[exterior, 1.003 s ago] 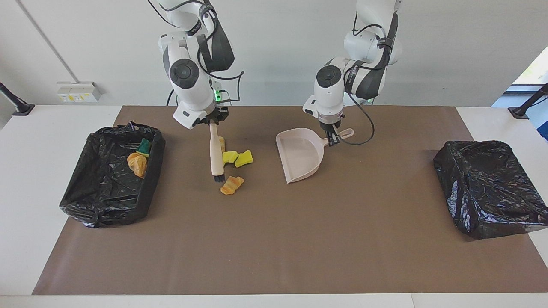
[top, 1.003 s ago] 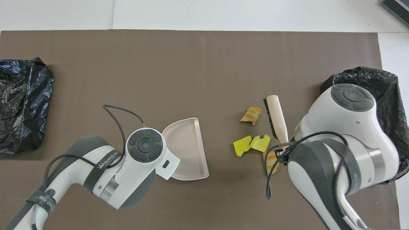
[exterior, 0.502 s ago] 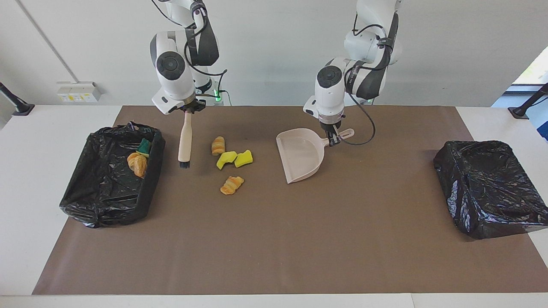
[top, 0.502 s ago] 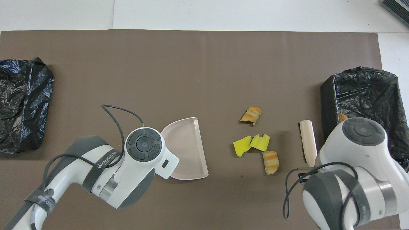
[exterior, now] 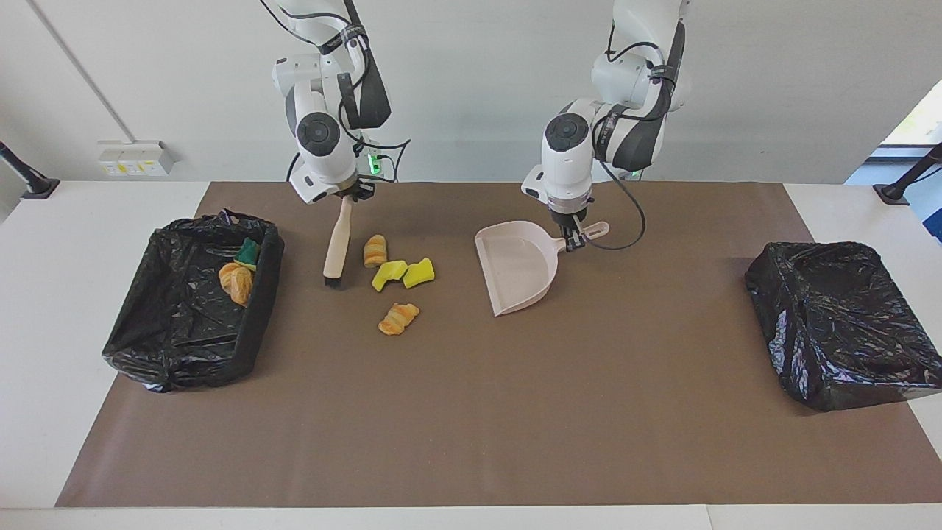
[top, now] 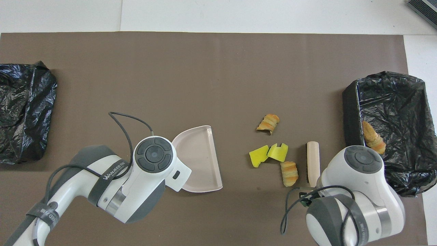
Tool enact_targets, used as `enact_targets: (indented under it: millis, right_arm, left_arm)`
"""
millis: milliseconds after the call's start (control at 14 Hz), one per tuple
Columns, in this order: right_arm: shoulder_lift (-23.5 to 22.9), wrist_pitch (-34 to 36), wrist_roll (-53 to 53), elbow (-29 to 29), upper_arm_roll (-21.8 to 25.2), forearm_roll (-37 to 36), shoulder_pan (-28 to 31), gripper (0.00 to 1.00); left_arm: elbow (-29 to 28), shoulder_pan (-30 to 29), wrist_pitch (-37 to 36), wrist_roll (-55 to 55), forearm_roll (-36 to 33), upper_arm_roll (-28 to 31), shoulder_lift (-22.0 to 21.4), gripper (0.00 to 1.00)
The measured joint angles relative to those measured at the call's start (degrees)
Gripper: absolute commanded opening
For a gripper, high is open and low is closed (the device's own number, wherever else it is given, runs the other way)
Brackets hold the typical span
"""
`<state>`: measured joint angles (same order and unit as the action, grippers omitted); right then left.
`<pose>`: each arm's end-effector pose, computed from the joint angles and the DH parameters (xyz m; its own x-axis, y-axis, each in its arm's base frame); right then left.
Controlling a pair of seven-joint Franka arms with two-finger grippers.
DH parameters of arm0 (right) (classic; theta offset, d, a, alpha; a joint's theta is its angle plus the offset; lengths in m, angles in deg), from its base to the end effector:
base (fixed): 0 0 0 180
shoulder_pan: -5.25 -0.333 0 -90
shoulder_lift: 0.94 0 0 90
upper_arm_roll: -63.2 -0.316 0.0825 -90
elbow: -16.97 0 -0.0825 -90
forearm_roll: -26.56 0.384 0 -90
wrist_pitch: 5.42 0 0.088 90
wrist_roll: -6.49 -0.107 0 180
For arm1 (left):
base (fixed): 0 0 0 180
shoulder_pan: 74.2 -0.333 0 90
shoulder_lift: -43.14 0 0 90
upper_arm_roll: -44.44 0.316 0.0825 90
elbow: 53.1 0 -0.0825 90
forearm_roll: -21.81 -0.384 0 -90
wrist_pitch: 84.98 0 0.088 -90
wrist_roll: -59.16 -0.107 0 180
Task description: Sweep and dump trash in bin
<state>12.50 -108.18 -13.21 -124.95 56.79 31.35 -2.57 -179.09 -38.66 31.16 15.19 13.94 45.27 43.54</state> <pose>0.3782 0.1025 0.3501 0.8933 -0.1520 -0.4230 -0.1161 -0.9872 0.1096 0.4242 -0.2843 0.3665 0.1180 -0.9712 -0.2071 -0.9904 -0.1303 0.0465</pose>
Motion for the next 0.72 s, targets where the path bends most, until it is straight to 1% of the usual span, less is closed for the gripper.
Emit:
enact_targets:
  millis: [287, 430, 573, 717]
  right_arm:
    - [-3.9, -6.3, -0.1, 0.1, 0.0, 6.9, -2.8, 0.0]
    - [-5.1, -7.6, 0.8, 1.2, 0.0, 10.0, -3.6, 0.0]
    - [-6.8, -7.9, 3.8, 3.9, 0.0, 14.6, -4.0, 0.0]
    - [-9.1, -8.0, 4.9, 7.7, -0.1, 18.7, -6.1, 0.0]
  left_arm:
    - [0.0, 0.0, 0.1, 0.0, 0.0, 0.0, 0.0, 0.0]
    - [0.0, 0.0, 0.1, 0.0, 0.0, 0.0, 0.2, 0.0]
    - [0.0, 0.0, 0.1, 0.0, 0.0, 0.0, 0.5, 0.0]
    - [0.0, 0.0, 0.2, 0.0, 0.0, 0.1, 0.5, 0.0]
